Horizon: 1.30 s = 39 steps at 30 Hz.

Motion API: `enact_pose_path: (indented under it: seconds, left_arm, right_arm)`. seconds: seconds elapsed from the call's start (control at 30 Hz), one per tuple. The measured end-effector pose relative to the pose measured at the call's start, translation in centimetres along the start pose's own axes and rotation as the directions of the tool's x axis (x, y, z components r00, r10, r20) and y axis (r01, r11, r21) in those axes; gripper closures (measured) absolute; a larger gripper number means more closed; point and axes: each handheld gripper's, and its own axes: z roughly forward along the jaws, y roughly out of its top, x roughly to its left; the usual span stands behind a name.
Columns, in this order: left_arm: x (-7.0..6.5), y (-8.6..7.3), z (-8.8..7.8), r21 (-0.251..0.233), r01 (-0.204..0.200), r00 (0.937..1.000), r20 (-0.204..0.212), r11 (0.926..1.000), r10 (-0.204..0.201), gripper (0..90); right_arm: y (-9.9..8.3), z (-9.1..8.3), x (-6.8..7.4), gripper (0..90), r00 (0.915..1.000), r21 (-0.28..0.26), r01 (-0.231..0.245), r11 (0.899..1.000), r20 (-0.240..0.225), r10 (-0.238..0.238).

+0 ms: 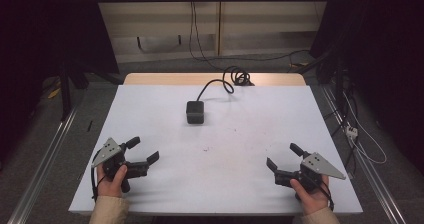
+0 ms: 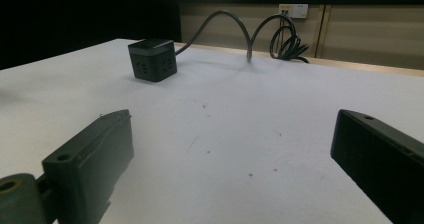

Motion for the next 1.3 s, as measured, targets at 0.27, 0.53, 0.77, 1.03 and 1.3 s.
enact_pose_path:
  seconds: [0.27,0.53,0.77,1.03,1.3]
  left_arm:
    - [-0.2,0.0,0.6,0.006,-0.004,0.9999,0.014,1.0,0.004,3.9]
    - [-0.2,0.1,1.2,0.016,-0.013,0.9998,0.015,0.9998,0.012,3.9]
    - [-0.9,0.8,2.1,0.03,-0.029,0.9995,0.015,0.9991,0.029,3.7]
    - [-1.4,1.4,3.2,0.028,-0.005,0.9996,0.027,0.9996,0.005,3.6]
    - [-1.2,1.8,4.0,0.035,0.013,0.9995,0.029,0.9993,-0.014,3.6]
  right_arm:
    - [0.0,-0.1,0.0,3.1,0.9999,0.002,-0.004,1.0,0.017,0.004]
    - [0.1,-0.1,-0.1,3.1,0.9999,0.002,-0.006,1.0,0.01,0.006]
    - [0.1,-0.2,0.0,3.4,1.0,0.002,0.002,1.0,0.004,-0.002]
    - [0.0,-0.3,0.0,3.1,1.0,0.01,0.005,1.0,0.008,-0.005]
    - [0.1,-0.3,0.1,3.1,0.9999,0.01,0.01,1.0,0.01,-0.01]
